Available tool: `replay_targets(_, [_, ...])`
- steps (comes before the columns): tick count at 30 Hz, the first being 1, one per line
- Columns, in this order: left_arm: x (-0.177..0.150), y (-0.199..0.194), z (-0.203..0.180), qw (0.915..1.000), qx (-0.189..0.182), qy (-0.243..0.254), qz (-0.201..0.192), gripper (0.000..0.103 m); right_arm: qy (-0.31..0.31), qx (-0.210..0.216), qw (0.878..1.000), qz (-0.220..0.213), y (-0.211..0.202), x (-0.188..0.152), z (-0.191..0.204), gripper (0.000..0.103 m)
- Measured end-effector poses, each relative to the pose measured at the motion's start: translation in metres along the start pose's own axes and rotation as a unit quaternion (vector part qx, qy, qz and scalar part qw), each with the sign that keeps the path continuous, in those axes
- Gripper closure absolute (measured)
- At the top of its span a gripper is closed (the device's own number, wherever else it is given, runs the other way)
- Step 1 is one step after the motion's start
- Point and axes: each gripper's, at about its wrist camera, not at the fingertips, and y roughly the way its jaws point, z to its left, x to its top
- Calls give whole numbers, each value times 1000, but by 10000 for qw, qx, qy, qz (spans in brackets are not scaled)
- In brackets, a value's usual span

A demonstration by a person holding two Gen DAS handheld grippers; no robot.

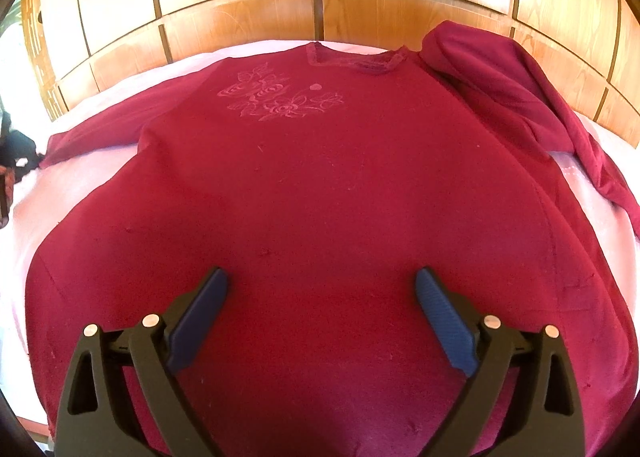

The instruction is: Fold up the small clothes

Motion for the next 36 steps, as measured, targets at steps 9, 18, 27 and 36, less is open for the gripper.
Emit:
replay_targets(9, [-64, -78, -71, 9914, -1168, 549, -204, 49, 33, -172, 9998, 48, -35, 5, -31, 8])
replay_targets(18, [-219, -121, -197, 9288, -2686, 2441, 748, 49, 1172, -1428, 9821, 358, -77, -34, -146, 42])
replay_targets(27, [-316, -142, -284, 8769, -2426, 4138, 304, 34, 1025, -836, 9904, 412, -100, -49, -160, 42])
replay_targets(36, [-333, -99, -271, 8679, -2302, 4394, 267, 20, 958, -2592, 9610, -56, -67, 17, -259, 47])
